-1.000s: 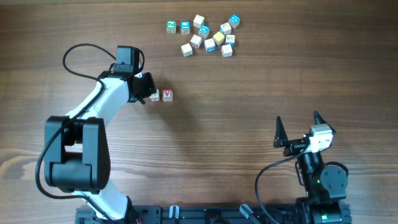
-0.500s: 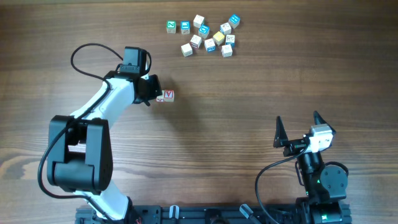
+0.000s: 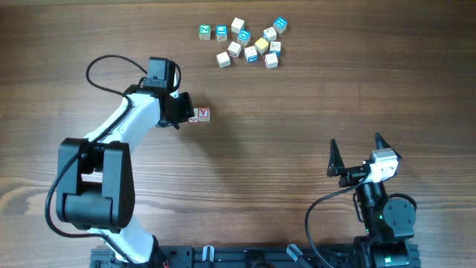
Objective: Form a horizontal line
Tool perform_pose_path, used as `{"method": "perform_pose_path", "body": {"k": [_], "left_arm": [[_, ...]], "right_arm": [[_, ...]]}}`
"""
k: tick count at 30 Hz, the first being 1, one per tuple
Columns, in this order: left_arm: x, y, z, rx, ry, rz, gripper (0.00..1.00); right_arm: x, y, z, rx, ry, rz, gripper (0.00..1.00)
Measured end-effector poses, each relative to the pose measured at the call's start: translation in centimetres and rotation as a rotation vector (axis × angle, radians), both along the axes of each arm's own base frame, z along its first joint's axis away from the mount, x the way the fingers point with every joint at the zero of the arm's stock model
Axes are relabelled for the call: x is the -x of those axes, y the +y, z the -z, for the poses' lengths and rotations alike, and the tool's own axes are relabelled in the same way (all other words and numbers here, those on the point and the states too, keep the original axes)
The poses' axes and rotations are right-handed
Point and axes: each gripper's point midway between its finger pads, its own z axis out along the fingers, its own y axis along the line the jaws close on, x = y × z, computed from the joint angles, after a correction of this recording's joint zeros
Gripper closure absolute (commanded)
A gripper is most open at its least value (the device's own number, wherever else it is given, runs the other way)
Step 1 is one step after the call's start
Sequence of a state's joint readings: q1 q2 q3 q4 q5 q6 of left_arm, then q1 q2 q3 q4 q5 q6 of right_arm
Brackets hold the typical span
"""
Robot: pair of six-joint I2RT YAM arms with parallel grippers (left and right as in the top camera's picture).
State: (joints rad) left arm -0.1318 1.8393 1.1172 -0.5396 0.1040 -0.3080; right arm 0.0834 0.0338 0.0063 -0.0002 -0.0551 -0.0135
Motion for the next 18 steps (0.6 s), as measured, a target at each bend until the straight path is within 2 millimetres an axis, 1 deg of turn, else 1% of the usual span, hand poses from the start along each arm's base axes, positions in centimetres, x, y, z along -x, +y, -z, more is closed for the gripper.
{"method": "perform_pose_path", "body": {"k": [5, 11, 14, 17, 18], "left_arm": [[0.5, -0.2, 0.1, 0.011, 0.020, 0.005, 0.93], [1.0, 0.7, 0.4, -0.035, 0.043, -0.009, 0.93], [-1.0, 0.7, -0.6, -0.044, -0.030, -0.016, 0.93], [-3.2, 0.9, -2.1, -0.056, -0.109, -0.027, 0.93], [-3.5, 0.9, -2.4, -0.059, -0.122, -0.029, 0.94]], "right_arm": [[0.0, 0.0, 0.0, 0.000, 0.000, 0.000, 0.00], [0.0, 0.0, 0.0, 0.000, 0.000, 0.000, 0.00], [0.0, 0.0, 0.0, 0.000, 0.000, 0.000, 0.00], [0.0, 0.0, 0.0, 0.000, 0.000, 0.000, 0.00], [0.0, 0.0, 0.0, 0.000, 0.000, 0.000, 0.00]]}}
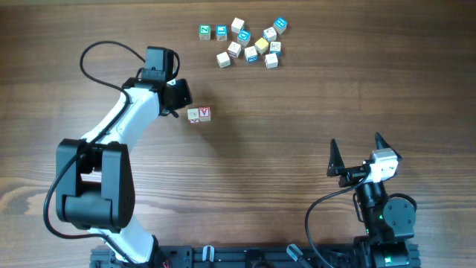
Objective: Form a horizontal line
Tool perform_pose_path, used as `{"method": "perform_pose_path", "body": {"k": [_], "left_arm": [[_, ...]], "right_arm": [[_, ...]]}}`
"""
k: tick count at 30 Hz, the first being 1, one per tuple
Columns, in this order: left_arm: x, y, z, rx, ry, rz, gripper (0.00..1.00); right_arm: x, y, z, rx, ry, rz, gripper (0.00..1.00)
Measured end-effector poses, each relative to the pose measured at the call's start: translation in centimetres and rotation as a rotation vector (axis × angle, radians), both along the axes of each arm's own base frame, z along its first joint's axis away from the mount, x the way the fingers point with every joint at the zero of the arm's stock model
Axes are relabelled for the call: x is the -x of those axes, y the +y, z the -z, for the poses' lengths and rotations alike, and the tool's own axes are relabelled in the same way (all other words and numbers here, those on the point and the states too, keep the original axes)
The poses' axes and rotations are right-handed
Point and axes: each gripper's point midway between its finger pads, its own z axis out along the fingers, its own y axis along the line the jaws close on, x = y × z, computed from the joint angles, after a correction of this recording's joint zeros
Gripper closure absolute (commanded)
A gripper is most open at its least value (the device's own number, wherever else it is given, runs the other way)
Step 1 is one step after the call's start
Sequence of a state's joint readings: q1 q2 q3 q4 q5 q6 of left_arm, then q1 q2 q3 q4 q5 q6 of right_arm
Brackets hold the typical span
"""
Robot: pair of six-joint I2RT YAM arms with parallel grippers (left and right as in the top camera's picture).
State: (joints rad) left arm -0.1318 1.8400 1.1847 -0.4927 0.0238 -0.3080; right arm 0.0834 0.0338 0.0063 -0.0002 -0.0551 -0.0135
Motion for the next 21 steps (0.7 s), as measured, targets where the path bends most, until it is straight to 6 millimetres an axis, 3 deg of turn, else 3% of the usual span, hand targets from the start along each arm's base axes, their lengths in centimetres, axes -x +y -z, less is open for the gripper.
{"method": "perform_pose_path", "body": {"k": [5, 7, 10, 12, 17, 21], "left_arm": [[-2.0, 0.0, -1.4, 0.000, -0.082, -0.006, 0.96], [-1.4, 0.1, -1.1, -0.008, -0.051, -0.007, 0.96], [1.8, 0.6, 0.2, -0.027, 0.093, -0.015, 0.96], [2.7, 0.7, 0.9, -0.027, 0.120, -0.025, 0.96], [2.3, 0.6, 3.0, -0.020, 0.097, -0.032, 0.96], [1.8, -0.1, 2.9, 0.020, 0.077, -0.018, 0.96]], "right_arm": [[0.0, 0.0, 0.0, 0.000, 0.000, 0.000, 0.00], [0.0, 0.0, 0.0, 0.000, 0.000, 0.000, 0.00], [0.0, 0.0, 0.0, 0.000, 0.000, 0.000, 0.00], [0.0, 0.0, 0.0, 0.000, 0.000, 0.000, 0.00], [0.0, 0.0, 0.0, 0.000, 0.000, 0.000, 0.00], [0.0, 0.0, 0.0, 0.000, 0.000, 0.000, 0.00]]}}
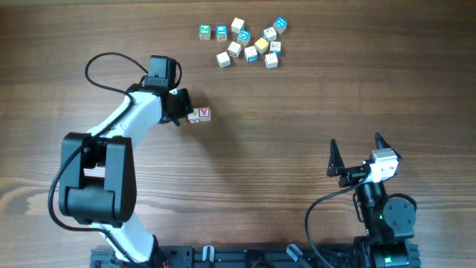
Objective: Form a horizontal line
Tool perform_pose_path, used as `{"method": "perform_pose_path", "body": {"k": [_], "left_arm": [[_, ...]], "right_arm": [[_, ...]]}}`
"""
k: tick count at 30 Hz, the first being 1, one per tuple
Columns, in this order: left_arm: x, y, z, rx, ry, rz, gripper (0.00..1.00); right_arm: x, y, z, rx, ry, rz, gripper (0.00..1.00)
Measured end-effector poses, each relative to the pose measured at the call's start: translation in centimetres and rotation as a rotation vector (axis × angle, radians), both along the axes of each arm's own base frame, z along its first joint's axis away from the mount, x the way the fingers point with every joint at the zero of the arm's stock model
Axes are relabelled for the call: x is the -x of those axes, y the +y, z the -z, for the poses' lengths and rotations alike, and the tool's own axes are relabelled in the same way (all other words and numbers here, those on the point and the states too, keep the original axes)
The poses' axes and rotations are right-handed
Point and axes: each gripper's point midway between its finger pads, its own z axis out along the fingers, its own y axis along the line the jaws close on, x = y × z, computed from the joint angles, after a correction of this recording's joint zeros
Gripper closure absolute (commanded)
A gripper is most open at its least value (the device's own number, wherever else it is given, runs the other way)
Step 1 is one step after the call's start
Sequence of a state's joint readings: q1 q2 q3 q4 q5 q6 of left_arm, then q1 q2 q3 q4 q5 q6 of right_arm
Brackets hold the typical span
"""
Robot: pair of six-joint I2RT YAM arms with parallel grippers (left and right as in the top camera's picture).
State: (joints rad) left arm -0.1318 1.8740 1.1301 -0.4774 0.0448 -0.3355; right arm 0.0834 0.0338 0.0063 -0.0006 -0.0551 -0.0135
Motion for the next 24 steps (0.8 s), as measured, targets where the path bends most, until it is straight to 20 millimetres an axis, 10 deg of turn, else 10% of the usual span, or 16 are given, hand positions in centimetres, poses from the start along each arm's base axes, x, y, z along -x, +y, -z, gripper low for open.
{"method": "perform_pose_path", "body": {"k": [24], "left_arm": [[0.33, -0.96, 0.00, 0.052, 0.015, 0.020, 0.95]], "right_arm": [[0.00, 0.00, -0.01, 0.000, 0.000, 0.000, 0.00]]}}
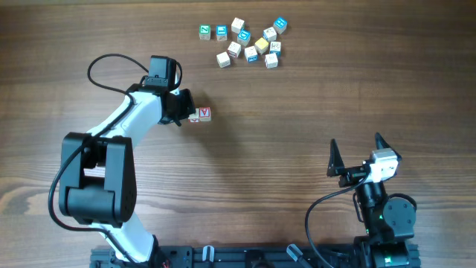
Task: Form a horizontal line
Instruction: 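Move the left gripper back over the block cluster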
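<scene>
Two small letter blocks lie side by side on the wood table. One carries a red V point(204, 113); its neighbour point(195, 117) touches it on the left. My left gripper point(185, 109) sits right against that left block, half covering it. Its dark fingers point(186, 96) look spread, so the gripper reads as open. A loose cluster of several blue, white and yellow blocks point(249, 43) lies at the far middle of the table. My right gripper point(355, 151) stands open and empty near the front right.
The left arm's black cable point(111, 71) loops over the table to the left of the gripper. Both arm bases stand at the front edge, the right one point(385, 216) below its gripper.
The left gripper has edged a little closer onto the left block of the pair. The blocks and the right arm are where they were.
The left gripper was first against the left block of the pair. Then it stood drawn back up and to the left, with both blocks showing whole. Then it was back at the left block, and now it stays there. The far cluster has not changed.
</scene>
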Tool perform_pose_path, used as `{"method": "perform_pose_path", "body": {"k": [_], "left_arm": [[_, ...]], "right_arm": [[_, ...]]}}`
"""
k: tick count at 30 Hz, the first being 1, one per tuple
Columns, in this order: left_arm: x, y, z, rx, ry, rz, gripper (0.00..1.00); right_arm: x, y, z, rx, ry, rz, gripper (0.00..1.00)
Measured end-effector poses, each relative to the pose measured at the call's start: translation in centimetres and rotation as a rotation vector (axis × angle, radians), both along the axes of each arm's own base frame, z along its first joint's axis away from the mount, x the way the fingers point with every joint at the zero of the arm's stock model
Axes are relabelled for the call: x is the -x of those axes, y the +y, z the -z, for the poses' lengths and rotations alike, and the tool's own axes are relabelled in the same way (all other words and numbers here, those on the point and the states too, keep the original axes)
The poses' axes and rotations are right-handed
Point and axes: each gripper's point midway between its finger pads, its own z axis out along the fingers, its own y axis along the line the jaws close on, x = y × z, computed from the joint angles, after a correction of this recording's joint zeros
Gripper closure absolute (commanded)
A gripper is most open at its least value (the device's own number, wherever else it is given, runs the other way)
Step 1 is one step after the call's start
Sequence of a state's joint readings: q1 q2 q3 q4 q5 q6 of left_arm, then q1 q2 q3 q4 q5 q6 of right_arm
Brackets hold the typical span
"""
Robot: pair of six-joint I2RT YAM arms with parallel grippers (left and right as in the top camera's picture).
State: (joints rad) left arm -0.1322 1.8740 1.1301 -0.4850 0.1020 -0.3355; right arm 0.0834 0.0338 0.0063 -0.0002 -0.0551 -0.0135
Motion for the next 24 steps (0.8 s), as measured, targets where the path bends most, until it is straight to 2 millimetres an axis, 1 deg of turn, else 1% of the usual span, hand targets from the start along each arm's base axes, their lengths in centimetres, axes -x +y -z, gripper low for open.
{"method": "perform_pose_path", "body": {"k": [2, 3, 5, 6, 7, 9, 10, 11, 12, 13, 14, 15, 16, 18, 20, 21, 23, 24], "left_arm": [[-0.1, 0.7, 0.1, -0.038, -0.005, -0.014, 0.93], [-0.2, 1.4, 0.1, -0.077, -0.011, -0.028, 0.89], [-0.7, 2.4, -0.1, -0.134, -0.034, -0.050, 0.88], [-0.7, 2.9, -0.2, -0.155, -0.028, -0.060, 0.85], [-0.6, 3.5, -0.5, -0.174, -0.006, -0.065, 0.80], [-2.6, 4.4, -3.9, -0.186, -0.018, -0.058, 0.75], [-4.3, 4.6, -6.5, -0.188, -0.056, -0.052, 0.69], [-7.0, 4.7, -10.5, -0.189, -0.147, -0.044, 0.63], [-8.5, 4.7, -13.7, -0.188, -0.214, -0.038, 0.58], [-9.6, 4.3, -16.1, -0.188, -0.270, -0.007, 0.54], [-10.7, 3.4, -18.4, -0.179, -0.338, 0.042, 0.52], [-10.9, 2.6, -18.8, -0.173, -0.355, 0.083, 0.44], [-10.9, 1.1, -18.4, -0.168, -0.353, 0.146, 0.37], [-11.0, -1.5, -16.6, -0.159, -0.332, 0.225, 0.33], [-11.1, -4.5, -13.0, -0.162, -0.281, 0.335, 0.28], [-11.0, -5.9, -11.0, -0.169, -0.255, 0.392, 0.27], [-11.4, -8.1, -8.1, -0.185, -0.245, 0.489, 0.26], [-11.8, -9.8, -6.7, -0.197, -0.260, 0.551, 0.25]], "right_arm": [[0.0, 0.0, 0.0, 0.000, 0.000, 0.000, 0.00], [0.0, 0.0, 0.0, 0.000, 0.000, 0.000, 0.00], [0.0, 0.0, 0.0, 0.000, 0.000, 0.000, 0.00], [0.0, 0.0, 0.0, 0.000, 0.000, 0.000, 0.00], [0.0, 0.0, 0.0, 0.000, 0.000, 0.000, 0.00], [0.0, 0.0, 0.0, 0.000, 0.000, 0.000, 0.00], [0.0, 0.0, 0.0, 0.000, 0.001, 0.000, 0.00], [0.0, 0.0, 0.0, 0.000, 0.001, 0.000, 0.00], [0.0, 0.0, 0.0, 0.000, 0.001, 0.000, 0.00], [0.0, 0.0, 0.0, 0.000, 0.001, 0.000, 0.00], [0.0, 0.0, 0.0, 0.000, 0.001, 0.000, 0.00], [0.0, 0.0, 0.0, 0.000, 0.001, 0.000, 0.00], [0.0, 0.0, 0.0, 0.000, 0.001, 0.000, 0.01], [0.0, 0.0, 0.0, 0.000, 0.001, 0.000, 0.00], [0.0, 0.0, 0.0, 0.000, 0.001, 0.000, 0.00], [0.0, 0.0, 0.0, 0.000, 0.001, 0.000, 0.00], [0.0, 0.0, 0.0, 0.000, 0.001, 0.000, 0.00], [0.0, 0.0, 0.0, 0.000, 0.001, 0.000, 0.00]]}}
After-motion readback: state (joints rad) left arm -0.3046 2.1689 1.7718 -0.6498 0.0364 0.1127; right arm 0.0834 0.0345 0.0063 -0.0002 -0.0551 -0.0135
